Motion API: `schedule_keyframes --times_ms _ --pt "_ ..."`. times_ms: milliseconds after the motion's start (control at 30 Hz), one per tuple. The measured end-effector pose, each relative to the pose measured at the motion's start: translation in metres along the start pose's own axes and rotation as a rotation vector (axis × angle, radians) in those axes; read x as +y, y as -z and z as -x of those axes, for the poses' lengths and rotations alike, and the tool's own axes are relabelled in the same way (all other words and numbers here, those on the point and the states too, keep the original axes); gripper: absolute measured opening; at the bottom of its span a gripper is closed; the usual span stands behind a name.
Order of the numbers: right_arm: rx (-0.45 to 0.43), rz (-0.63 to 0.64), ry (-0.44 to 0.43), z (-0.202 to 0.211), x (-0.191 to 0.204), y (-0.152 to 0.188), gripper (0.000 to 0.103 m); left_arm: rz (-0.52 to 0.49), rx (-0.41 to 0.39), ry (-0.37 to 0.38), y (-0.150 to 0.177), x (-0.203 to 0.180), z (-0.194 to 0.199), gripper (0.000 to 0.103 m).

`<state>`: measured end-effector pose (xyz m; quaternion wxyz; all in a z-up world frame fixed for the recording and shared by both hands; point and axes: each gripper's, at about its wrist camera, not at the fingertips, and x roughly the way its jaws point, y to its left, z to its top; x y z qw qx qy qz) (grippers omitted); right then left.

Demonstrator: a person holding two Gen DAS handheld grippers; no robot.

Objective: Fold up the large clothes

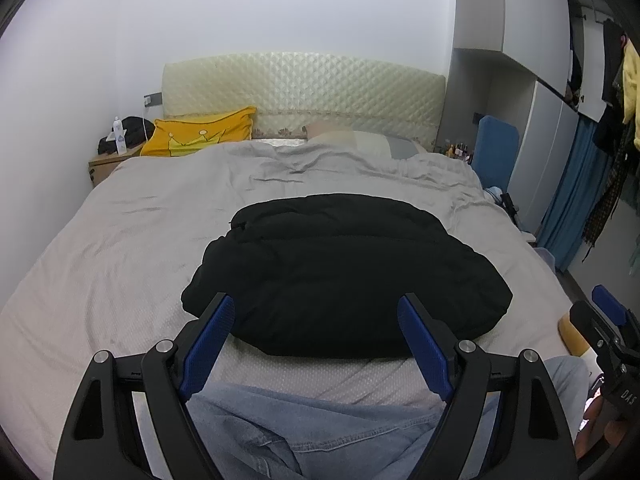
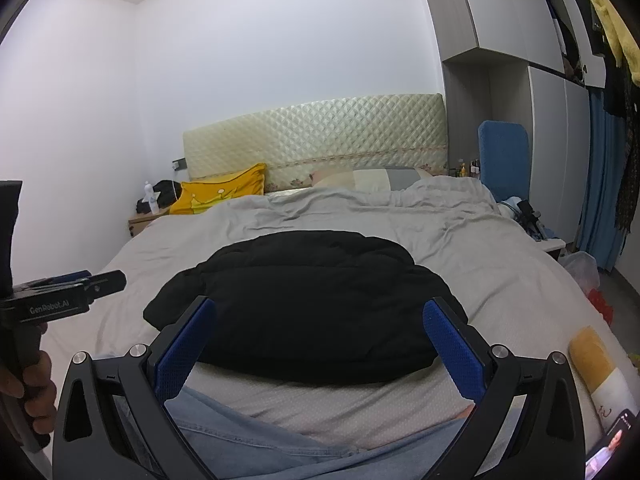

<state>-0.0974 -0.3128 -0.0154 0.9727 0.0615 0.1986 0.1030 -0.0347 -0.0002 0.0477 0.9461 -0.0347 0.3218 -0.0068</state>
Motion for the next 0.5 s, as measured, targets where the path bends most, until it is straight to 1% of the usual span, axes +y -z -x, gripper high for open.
schedule_keyframes --times_ms 500 --pt "0.006 -0.004 -0.002 -0.001 -0.0015 -0.0005 0.103 0.005 0.003 -0.002 -0.0024 -0.001 -0.0006 0.085"
